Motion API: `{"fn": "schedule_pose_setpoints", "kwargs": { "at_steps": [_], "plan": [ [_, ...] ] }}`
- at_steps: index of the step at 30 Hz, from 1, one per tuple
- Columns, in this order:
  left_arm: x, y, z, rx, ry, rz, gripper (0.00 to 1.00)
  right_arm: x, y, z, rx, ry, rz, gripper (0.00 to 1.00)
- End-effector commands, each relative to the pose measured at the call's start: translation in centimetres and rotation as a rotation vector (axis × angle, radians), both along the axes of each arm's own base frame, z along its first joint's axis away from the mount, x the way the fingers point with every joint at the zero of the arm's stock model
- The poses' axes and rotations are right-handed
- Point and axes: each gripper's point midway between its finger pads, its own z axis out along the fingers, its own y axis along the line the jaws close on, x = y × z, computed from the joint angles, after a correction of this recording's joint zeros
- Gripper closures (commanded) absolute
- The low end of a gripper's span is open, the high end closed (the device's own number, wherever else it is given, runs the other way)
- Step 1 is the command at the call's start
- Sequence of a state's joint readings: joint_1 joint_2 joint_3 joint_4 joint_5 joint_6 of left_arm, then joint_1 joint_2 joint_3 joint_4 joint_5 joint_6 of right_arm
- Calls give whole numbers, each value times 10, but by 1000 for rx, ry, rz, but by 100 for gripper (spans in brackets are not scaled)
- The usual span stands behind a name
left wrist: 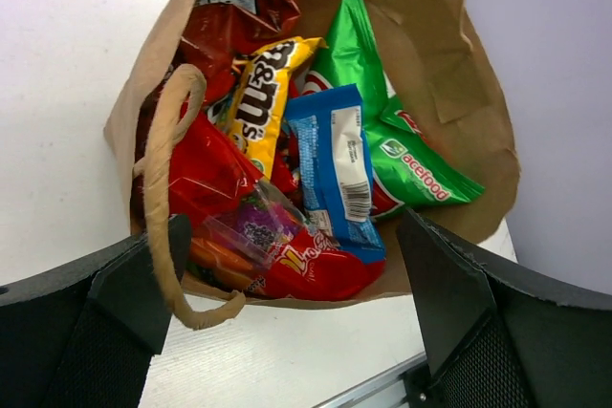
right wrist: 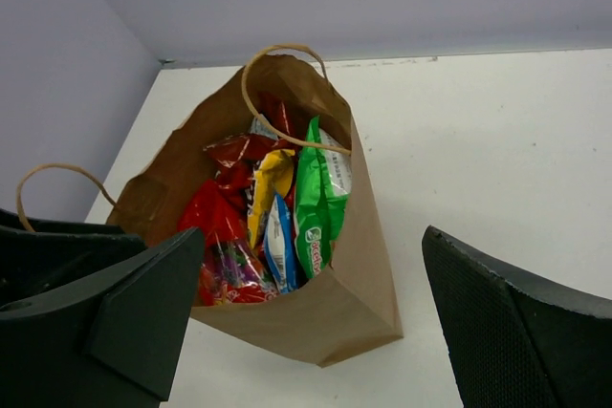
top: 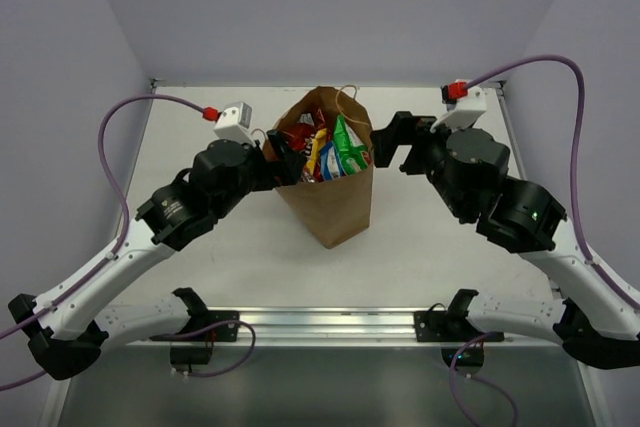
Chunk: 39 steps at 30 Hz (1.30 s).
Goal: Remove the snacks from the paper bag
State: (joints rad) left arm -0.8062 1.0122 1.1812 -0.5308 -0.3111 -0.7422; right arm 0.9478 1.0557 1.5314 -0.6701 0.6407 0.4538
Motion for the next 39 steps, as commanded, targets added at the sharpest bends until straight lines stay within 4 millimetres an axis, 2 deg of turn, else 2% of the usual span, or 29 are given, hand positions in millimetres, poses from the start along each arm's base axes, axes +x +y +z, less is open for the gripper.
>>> {"fn": "schedule_pose_setpoints", "kwargs": {
  "at_steps": [1,4,11,14,19,23,27,30,32,33,35,36,38,39],
  "plan": [
    [7,23,5,-2,-3,164,0,-3,-6,3,50,-14,-15,1],
    [6,28,12,-5,-12,184,0,-2,-6,-9,28,2,-12,1],
    [4,28,55,-48,-82,155,0,-5,-5,-25,9,23,12,1],
    [5,23,56,-47,-68,146,0,-8,-7,-27,10,23,18,1],
    [7,21,24,0,17,174,0,-10,-12,-31,8,21,19,1],
    [6,29,-2,74,101,225,0,-13,-15,-34,12,23,21,1],
    [7,45,-6,116,104,292,0,-16,-16,-38,22,22,33,1],
    [11,40,-15,135,121,291,1,-15,-14,-44,16,26,36,1],
    [15,32,-26,142,133,281,6,-15,-12,-46,10,32,48,1],
    [16,29,-29,141,138,273,13,-15,-11,-47,8,34,50,1],
    [21,24,-34,142,142,275,22,-17,-12,-47,12,32,54,1],
    [22,24,-35,143,141,280,30,-18,-12,-47,14,31,57,1],
    [26,21,-36,144,138,285,38,-19,-13,-47,13,29,64,1],
    [28,21,-34,143,133,291,45,-20,-12,-48,4,28,72,1]
  ]
}}
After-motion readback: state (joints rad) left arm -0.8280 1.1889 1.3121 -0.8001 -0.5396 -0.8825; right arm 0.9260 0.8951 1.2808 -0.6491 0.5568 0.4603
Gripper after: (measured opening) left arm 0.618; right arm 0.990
